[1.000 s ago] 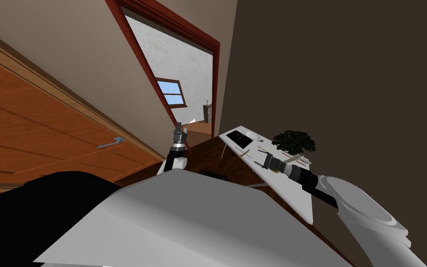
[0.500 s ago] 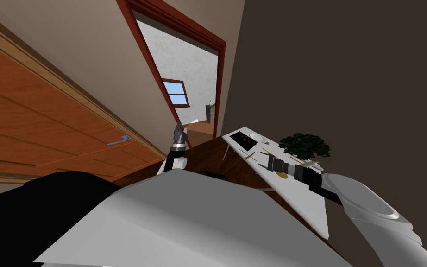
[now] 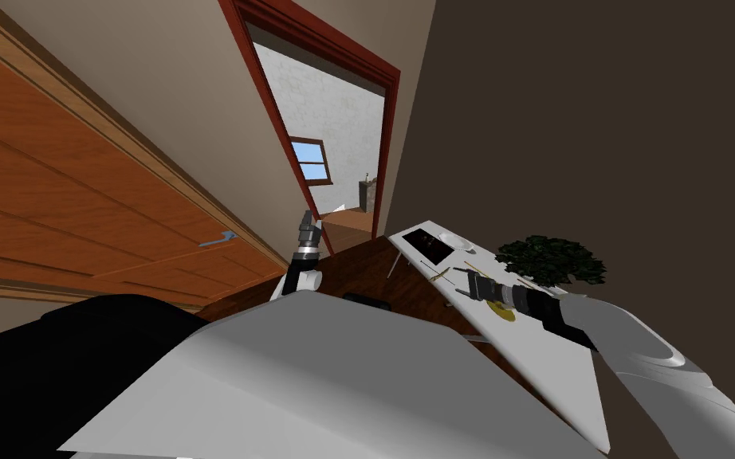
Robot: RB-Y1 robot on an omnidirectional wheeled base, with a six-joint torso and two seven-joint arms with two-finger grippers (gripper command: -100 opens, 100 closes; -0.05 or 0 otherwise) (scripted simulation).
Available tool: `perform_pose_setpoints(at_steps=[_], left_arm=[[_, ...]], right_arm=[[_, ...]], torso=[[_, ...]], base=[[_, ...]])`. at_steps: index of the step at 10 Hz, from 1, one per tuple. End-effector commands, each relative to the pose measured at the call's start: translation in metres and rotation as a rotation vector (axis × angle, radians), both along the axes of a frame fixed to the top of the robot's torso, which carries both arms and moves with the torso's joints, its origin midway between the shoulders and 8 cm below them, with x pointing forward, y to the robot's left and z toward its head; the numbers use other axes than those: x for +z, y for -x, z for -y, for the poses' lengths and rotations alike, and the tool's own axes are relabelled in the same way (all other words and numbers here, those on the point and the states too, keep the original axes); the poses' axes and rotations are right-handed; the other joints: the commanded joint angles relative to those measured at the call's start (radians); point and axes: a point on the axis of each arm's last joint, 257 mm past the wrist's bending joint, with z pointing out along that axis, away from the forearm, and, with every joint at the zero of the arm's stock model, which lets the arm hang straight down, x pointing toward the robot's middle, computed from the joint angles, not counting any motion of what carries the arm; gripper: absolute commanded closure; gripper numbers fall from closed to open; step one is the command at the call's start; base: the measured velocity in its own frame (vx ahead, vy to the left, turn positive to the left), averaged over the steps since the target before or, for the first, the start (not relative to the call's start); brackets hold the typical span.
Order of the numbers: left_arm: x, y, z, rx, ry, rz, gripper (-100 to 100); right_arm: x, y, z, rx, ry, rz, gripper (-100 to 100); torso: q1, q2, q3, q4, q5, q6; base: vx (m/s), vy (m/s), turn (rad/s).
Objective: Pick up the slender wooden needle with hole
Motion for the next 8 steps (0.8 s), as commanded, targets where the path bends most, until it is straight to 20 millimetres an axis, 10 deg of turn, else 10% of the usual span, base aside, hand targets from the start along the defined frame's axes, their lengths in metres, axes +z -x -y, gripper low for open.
perform_pose_setpoints(at_steps=[1, 8], left_arm=[[0.0, 0.0, 0.0, 0.0, 0.0, 0.0, 0], [0.0, 0.0, 0.0, 0.0, 0.0, 0.0, 0]], right_arm=[[-0.008, 0.008, 0.022, 0.01, 0.071, -0.034, -100], [-0.033, 0.034, 0.086, 0.03, 0.285, -0.161, -100]], torso=[[0.0, 0.0, 0.0, 0.0, 0.0, 0.0], [0.0, 0.0, 0.0, 0.0, 0.0, 0.0]], base=[[0.03, 0.096, 0.092], [0.033, 0.078, 0.068]])
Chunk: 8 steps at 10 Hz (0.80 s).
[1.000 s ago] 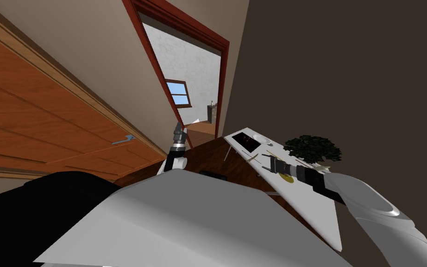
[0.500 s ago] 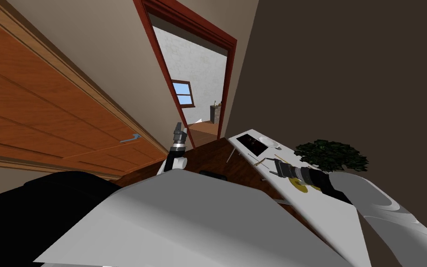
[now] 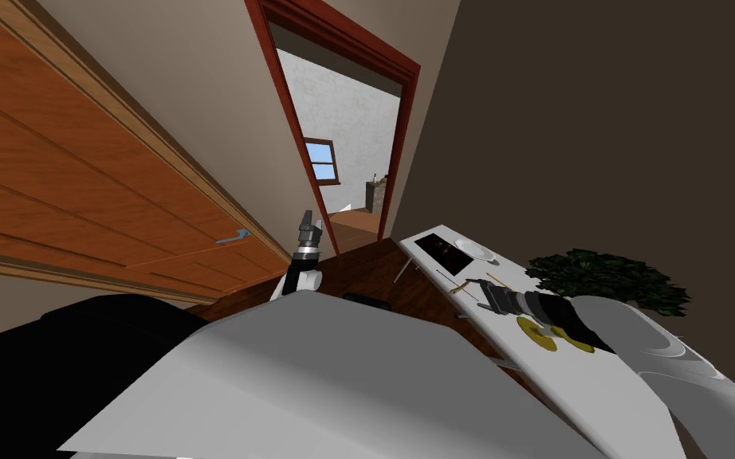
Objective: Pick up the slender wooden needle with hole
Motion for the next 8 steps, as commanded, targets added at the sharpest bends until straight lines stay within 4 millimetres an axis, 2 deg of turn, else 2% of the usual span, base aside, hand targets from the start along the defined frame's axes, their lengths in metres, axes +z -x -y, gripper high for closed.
perform_pose_setpoints(at_steps=[1, 2, 3, 4, 6, 7, 8], left_arm=[[0.0, 0.0, 0.0, 0.0, 0.0, 0.0, 0], [0.0, 0.0, 0.0, 0.0, 0.0, 0.0, 0], [0.0, 0.0, 0.0, 0.0, 0.0, 0.0, 0], [0.0, 0.0, 0.0, 0.0, 0.0, 0.0, 0], [0.0, 0.0, 0.0, 0.0, 0.0, 0.0, 0], [0.0, 0.0, 0.0, 0.0, 0.0, 0.0, 0], [0.0, 0.0, 0.0, 0.0, 0.0, 0.0, 0]], right_arm=[[-0.006, 0.009, 0.017, 0.006, 0.051, -0.039, -100], [-0.008, 0.011, 0.02, 0.006, 0.067, -0.048, -100], [-0.012, 0.018, 0.034, 0.011, 0.104, -0.08, -100], [-0.012, 0.019, 0.036, 0.011, 0.112, -0.085, -100], [-0.018, 0.034, 0.06, 0.02, 0.179, -0.146, -100], [-0.018, 0.035, 0.062, 0.02, 0.187, -0.151, -100], [-0.021, 0.042, 0.072, 0.024, 0.217, -0.179, -100]], torso=[[0.0, 0.0, 0.0, 0.0, 0.0, 0.0], [0.0, 0.0, 0.0, 0.0, 0.0, 0.0], [0.0, 0.0, 0.0, 0.0, 0.0, 0.0], [0.0, 0.0, 0.0, 0.0, 0.0, 0.0], [0.001, -0.001, 0.0, 0.0, 0.0, 0.0], [0.002, -0.001, -0.001, 0.0, 0.0, 0.0], [0.001, -0.001, 0.0, 0.0, 0.0, 0.0]], base=[[0.027, 0.072, 0.064], [0.029, 0.064, 0.044], [0.022, 0.074, 0.077], [0.033, 0.061, 0.032], [0.049, 0.093, 0.085], [0.047, 0.07, 0.017], [0.04, 0.063, 0.032]])
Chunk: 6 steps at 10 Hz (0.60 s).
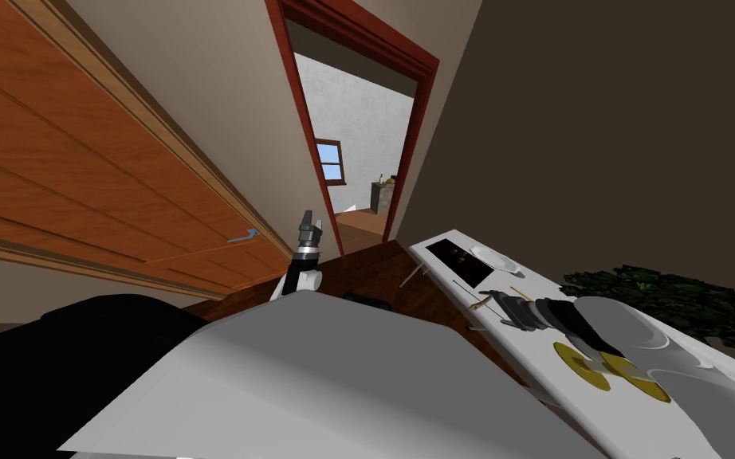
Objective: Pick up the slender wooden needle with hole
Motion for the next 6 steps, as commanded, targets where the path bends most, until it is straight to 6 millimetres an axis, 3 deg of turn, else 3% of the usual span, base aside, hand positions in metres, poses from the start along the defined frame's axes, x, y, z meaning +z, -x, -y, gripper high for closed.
perform_pose_setpoints(at_steps=[1, 5, 6], left_arm=[[0.0, 0.0, 0.0, 0.0, 0.0, 0.0, 0], [0.0, 0.0, 0.0, 0.0, 0.0, 0.0, 0], [0.0, 0.0, 0.0, 0.0, 0.0, 0.0, 0]], right_arm=[[-0.002, 0.009, 0.014, 0.007, 0.041, -0.04, -100], [-0.004, 0.018, 0.028, 0.014, 0.08, -0.08, -100], [-0.004, 0.018, 0.028, 0.014, 0.081, -0.082, 0]], torso=[[0.0, 0.0, 0.0, 0.0, 0.0, 0.0], [0.0, 0.001, 0.001, 0.0, 0.0, 0.0], [-0.002, 0.002, 0.001, 0.0, 0.0, 0.0]], base=[[0.051, 0.088, 0.06], [0.032, 0.06, 0.032], [0.003, 0.005, -0.001]])
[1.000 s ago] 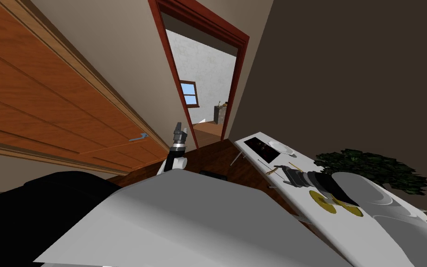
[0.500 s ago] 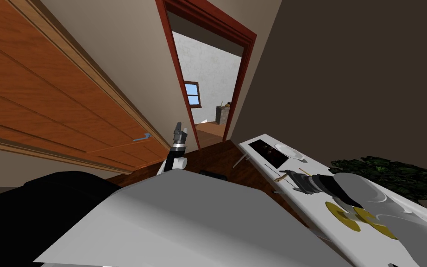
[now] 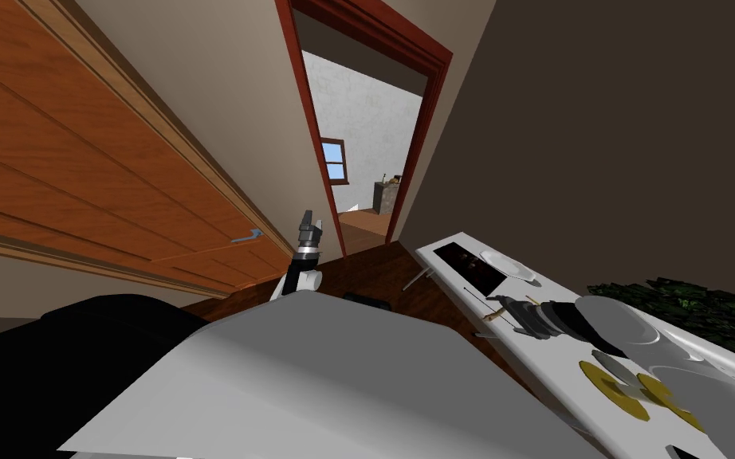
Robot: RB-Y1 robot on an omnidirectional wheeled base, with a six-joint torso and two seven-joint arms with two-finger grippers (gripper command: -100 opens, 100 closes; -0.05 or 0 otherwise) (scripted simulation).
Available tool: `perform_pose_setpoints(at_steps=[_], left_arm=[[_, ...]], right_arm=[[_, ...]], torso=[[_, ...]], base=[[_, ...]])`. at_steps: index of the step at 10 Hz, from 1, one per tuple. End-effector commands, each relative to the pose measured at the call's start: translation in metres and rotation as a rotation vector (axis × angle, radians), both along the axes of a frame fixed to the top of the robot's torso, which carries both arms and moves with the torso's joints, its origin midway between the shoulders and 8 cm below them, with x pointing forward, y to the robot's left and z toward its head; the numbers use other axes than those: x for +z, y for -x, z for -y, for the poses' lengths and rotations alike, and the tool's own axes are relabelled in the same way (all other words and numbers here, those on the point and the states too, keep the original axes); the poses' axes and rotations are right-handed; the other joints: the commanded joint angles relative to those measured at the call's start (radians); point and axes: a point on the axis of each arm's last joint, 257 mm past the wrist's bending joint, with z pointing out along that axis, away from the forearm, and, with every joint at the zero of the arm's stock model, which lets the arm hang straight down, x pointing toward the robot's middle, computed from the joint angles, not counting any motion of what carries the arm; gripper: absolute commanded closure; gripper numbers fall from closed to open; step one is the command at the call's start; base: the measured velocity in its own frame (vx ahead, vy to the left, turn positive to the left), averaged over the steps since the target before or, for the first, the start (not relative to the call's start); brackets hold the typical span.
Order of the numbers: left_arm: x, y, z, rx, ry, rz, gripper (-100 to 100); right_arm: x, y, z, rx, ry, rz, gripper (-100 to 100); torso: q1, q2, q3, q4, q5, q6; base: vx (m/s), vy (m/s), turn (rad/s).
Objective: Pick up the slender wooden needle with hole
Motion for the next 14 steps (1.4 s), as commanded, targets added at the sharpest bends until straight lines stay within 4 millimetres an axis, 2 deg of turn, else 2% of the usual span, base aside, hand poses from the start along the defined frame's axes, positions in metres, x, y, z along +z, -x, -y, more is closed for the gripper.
perform_pose_setpoints(at_steps=[1, 3, 4, 5, 9, 10, 11, 12, 13, 14], left_arm=[[0.0, 0.0, 0.0, 0.0, 0.0, 0.0, 0], [0.0, 0.0, 0.0, 0.0, 0.0, 0.0, 0], [0.0, 0.0, 0.0, 0.0, 0.0, 0.0, 0], [0.0, 0.0, 0.0, 0.0, 0.0, 0.0, 0], [0.0, 0.0, 0.0, 0.0, 0.0, 0.0, 0], [0.0, 0.0, 0.0, 0.0, 0.0, 0.0, 0], [0.0, 0.0, 0.0, 0.0, 0.0, 0.0, 0], [0.0, 0.0, 0.0, 0.0, 0.0, 0.0, 0], [0.0, 0.0, 0.0, 0.0, 0.0, 0.0, 0], [0.0, 0.0, 0.0, 0.0, 0.0, 0.0, 0]], right_arm=[[-0.013, 0.004, -0.002, -0.005, -0.001, -0.001, -100], [-0.026, 0.007, -0.005, -0.009, -0.001, -0.002, -100], [-0.021, 0.007, -0.006, -0.007, -0.002, -0.003, -100], [-0.022, 0.007, -0.006, -0.008, -0.001, -0.002, 100], [-0.022, 0.007, -0.006, -0.007, -0.001, -0.002, 100], [-0.022, 0.007, -0.006, -0.007, -0.001, -0.002, 0], [-0.008, 0.002, -0.001, -0.003, 0.0, -0.001, 100], [-0.003, 0.001, 0.0, -0.001, 0.0, 0.0, 100], [-0.007, 0.001, -0.003, -0.002, 0.001, 0.001, 100], [-0.006, 0.001, -0.003, -0.002, 0.001, 0.0, 0]], torso=[[0.0, 0.0, 0.0, 0.0, 0.0, 0.0], [-0.002, -0.001, 0.0, 0.0, -0.001, 0.0], [-0.003, -0.001, -0.001, 0.0, -0.001, 0.0], [-0.002, 0.0, 0.0, 0.0, -0.001, 0.0], [-0.001, 0.0, 0.0, 0.0, -0.001, 0.0], [-0.001, 0.0, 0.0, 0.0, -0.001, 0.0], [-0.001, 0.0, 0.0, 0.0, -0.001, 0.0], [0.0, 0.001, 0.001, 0.0, 0.001, 0.0], [0.001, 0.002, 0.001, 0.001, 0.0, 0.0], [0.0, 0.002, 0.001, 0.0, 0.0, 0.0]], base=[[0.015, -0.011, 0.036], [0.023, -0.024, 0.034], [0.012, -0.012, 0.008], [0.0, 0.0, 0.0], [0.0, -0.001, 0.0], [0.0, 0.0, 0.0], [-0.013, 0.019, -0.048], [-0.028, 0.029, -0.051], [-0.013, 0.012, -0.011], [0.0, 0.0, 0.0]])
